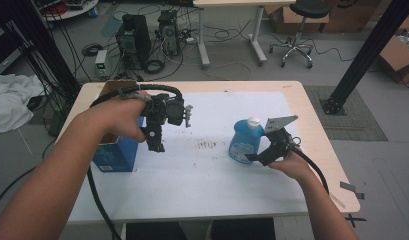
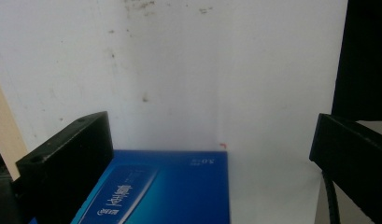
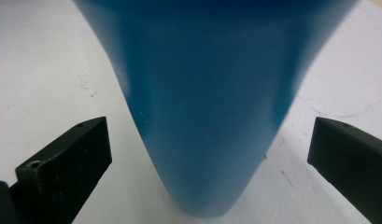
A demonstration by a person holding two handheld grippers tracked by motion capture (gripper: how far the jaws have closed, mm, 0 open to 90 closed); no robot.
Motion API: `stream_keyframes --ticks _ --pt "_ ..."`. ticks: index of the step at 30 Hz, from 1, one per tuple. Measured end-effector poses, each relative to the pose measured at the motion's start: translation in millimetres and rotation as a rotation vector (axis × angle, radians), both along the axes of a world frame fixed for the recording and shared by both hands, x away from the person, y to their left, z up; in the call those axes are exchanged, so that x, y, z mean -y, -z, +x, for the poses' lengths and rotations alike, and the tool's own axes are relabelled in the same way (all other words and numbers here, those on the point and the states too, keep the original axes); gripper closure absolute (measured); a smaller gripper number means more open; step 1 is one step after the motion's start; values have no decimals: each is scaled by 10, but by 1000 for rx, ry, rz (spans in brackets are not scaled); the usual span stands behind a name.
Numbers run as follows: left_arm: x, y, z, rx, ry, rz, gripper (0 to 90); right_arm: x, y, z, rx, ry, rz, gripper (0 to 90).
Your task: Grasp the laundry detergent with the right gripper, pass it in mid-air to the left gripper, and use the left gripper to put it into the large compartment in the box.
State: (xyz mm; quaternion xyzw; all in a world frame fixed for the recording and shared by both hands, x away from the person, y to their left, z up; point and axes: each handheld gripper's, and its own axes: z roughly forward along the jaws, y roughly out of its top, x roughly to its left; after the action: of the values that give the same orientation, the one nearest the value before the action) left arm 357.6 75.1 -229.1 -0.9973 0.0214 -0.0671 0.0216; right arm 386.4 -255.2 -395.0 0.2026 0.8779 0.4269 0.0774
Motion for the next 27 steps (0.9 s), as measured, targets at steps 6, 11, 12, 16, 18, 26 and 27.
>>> stream_keyframes --ticks 6,11,12,16,18,26,27 --pt "2 6 -9 5 3 -3 1 -58 65 -9 23 4 21 0" --pt "-13 10 -14 6 1 -5 1 -64 115 -1 45 17 62 0" --pt "-15 8 -13 6 -1 -3 0 -65 125 -2 50 20 73 0" --pt "-16 9 -14 6 1 -3 0 -69 140 -3 66 31 106 0" --pt "-11 11 -17 8 2 -2 1 -71 149 2 73 34 120 0" --pt "-4 13 -16 10 1 -3 1 -84 212 1 77 52 151 0" --pt "-3 13 -16 10 1 -2 0 -86 219 2 81 53 153 0"
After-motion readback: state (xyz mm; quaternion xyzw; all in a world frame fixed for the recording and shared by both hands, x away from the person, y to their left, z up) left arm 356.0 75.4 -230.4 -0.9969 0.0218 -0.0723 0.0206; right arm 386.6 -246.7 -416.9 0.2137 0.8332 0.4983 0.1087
